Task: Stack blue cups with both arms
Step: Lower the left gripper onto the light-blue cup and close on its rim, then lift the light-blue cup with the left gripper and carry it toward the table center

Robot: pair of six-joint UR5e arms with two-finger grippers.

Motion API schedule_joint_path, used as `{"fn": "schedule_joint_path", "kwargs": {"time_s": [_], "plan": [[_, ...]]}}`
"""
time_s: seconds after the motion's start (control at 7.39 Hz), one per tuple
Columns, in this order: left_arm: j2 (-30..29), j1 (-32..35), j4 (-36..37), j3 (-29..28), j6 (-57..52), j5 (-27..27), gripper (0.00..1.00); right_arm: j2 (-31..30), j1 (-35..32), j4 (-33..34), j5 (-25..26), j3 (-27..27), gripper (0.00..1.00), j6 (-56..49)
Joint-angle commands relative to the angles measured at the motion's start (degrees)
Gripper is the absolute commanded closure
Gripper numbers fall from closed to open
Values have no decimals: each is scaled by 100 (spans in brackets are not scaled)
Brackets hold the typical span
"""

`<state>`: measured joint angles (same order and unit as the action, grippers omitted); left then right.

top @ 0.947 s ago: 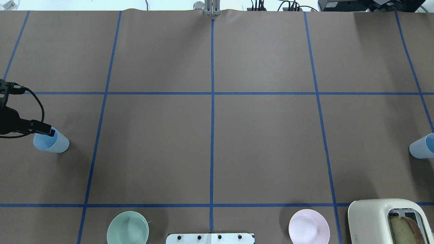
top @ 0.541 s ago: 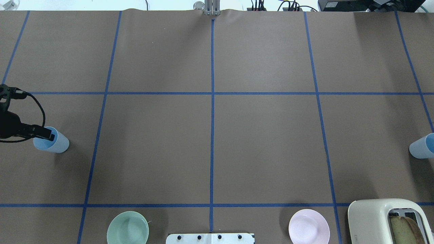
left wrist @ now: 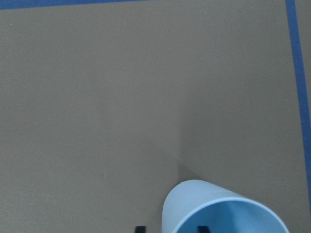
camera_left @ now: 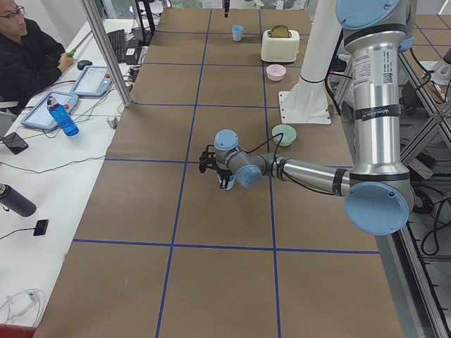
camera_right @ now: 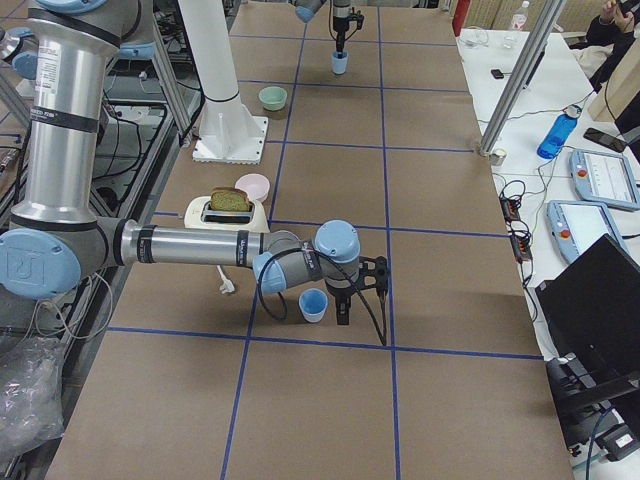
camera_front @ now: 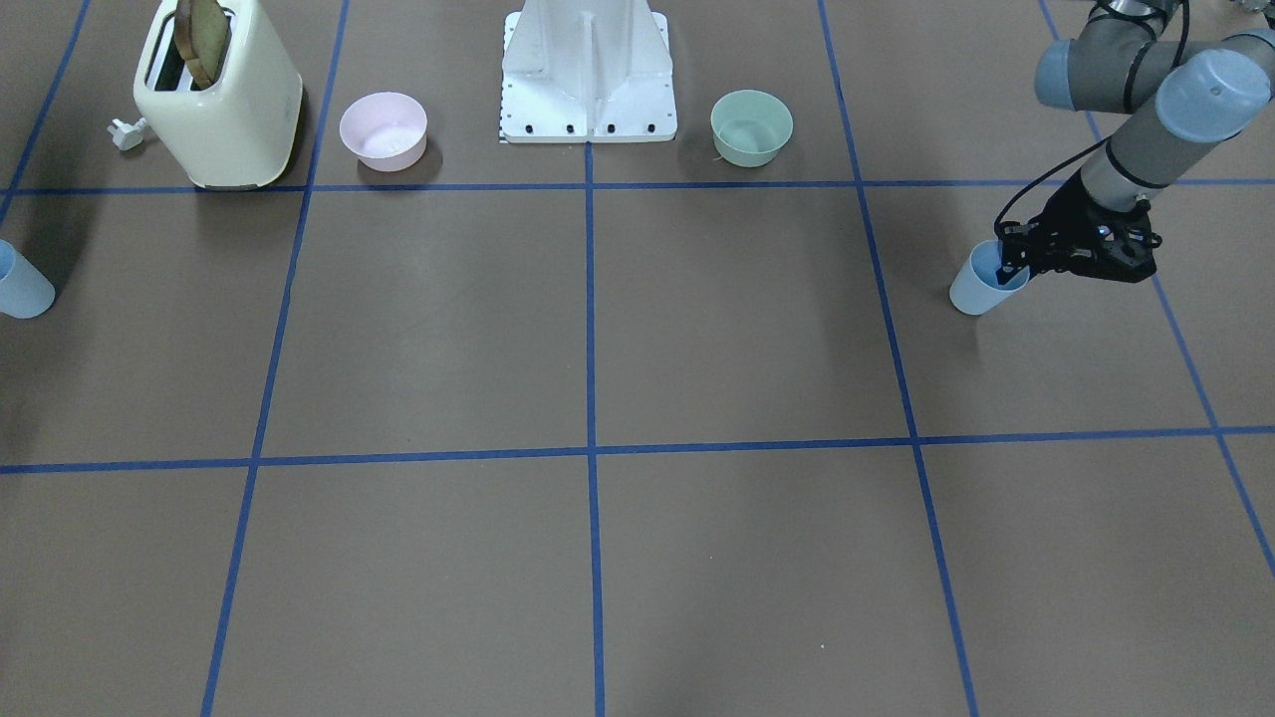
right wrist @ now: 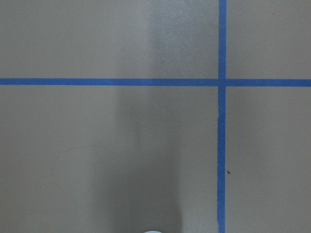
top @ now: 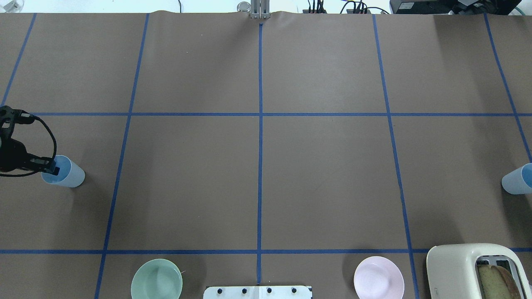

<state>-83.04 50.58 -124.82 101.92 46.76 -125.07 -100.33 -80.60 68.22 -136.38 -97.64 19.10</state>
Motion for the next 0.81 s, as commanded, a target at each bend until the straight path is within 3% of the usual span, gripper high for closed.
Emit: {"fn": "schedule_joint_path", "kwargs": {"time_s": [0.0,0.14,0.27,0.54,0.68], "plan": [[-80,-13,45,39,-10,-52,100,-13,9,-10,6,0,0,189],[-325,-5,211,56,-1,-236,100,-4,35,-28,23,9,0,295],[-832,30,1065,300,34,-507,100,-13,61,-28,41,52,0,279],[-2602,57,3819,828,78,-493,100,-65,236,-28,67,88,0,253],[-3430,31,4712,795,261,-466,100,-109,298,-28,67,96,0,244]]}}
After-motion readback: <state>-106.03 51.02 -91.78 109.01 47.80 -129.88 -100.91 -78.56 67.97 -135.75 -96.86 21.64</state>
